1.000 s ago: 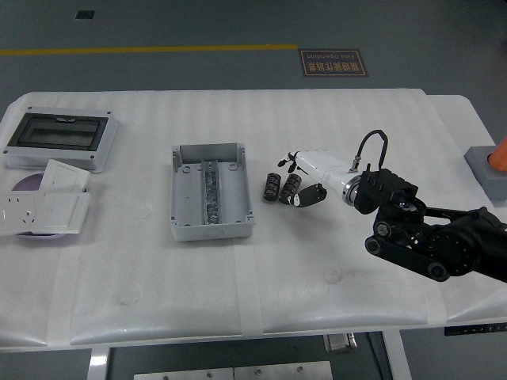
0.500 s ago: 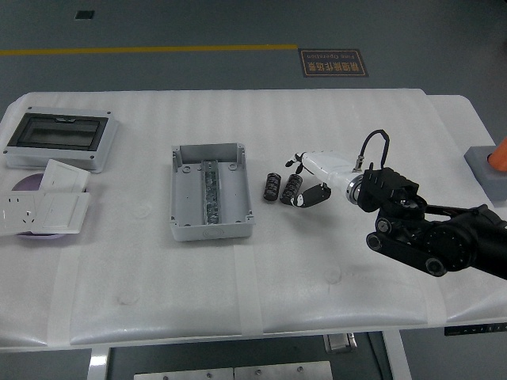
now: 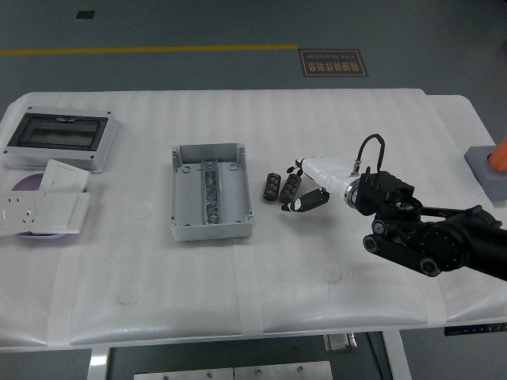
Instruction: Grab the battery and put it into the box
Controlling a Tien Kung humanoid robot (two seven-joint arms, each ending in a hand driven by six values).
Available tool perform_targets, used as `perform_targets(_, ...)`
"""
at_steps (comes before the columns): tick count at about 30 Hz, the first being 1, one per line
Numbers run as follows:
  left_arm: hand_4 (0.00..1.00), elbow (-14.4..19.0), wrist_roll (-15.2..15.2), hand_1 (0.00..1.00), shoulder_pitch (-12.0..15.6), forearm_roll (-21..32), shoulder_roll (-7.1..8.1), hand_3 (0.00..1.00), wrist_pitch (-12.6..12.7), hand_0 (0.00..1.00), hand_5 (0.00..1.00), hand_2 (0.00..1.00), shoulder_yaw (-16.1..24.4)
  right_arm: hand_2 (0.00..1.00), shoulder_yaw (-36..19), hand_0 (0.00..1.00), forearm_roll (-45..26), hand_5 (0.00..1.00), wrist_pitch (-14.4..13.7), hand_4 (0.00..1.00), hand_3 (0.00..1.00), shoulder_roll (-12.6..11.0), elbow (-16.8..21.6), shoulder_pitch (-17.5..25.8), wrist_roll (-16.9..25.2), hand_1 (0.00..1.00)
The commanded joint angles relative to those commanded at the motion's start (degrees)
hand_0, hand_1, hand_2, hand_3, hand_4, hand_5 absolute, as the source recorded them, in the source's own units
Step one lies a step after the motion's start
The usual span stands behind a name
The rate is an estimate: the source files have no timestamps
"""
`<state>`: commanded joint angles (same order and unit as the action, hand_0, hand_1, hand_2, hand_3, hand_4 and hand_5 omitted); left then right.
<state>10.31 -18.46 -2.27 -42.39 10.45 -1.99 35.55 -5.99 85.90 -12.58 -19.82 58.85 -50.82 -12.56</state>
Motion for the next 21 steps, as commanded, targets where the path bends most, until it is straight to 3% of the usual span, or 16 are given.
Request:
perform_targets(10, 0.511, 0.0, 0.15, 0.665, -0.12, 0.48, -0.12, 0.63, 0.0, 0.653, 0.388, 0.619, -0.5, 0.741, 0.5, 0.752, -0.33, 0.536, -2.14, 0.998, 0.817, 0.25, -0.51, -0.17, 0.02, 0.777)
perform_targets(16, 0.51, 0.0, 0.19, 0.664, -0.28, 0.58, -0.14, 0.631, -0.02, 0.653, 0.387, 0.619, -0.69, 0.707, 1.02, 0.744, -1.08, 0.519, -3.18, 0.992, 0.783, 0.78, -1.53, -0.24, 0.34, 0.766)
perform_targets(17, 0.511, 0.0, 0.17, 0.664, -0.28, 0.51, -0.13, 0.63, -0.03, 0.654, 0.387, 0.619, -0.65, 0.665, 1.15, 0.721, -1.31, 0.474, -3.25, 0.938, 0.733, 0.86, -1.76, -0.21, 0.39, 0.734)
perform_targets(21, 0.511, 0.0, 0.1, 0.664, -0.21, 0.22, -0.11, 0.63, -0.07, 0.654, 0.387, 0.619, -0.46, 0.665, 1.62, 0.721, -2.09, 0.474, -3.4, 0.938, 0.733, 1.21, -2.59, -0.13, 0.58, 0.734)
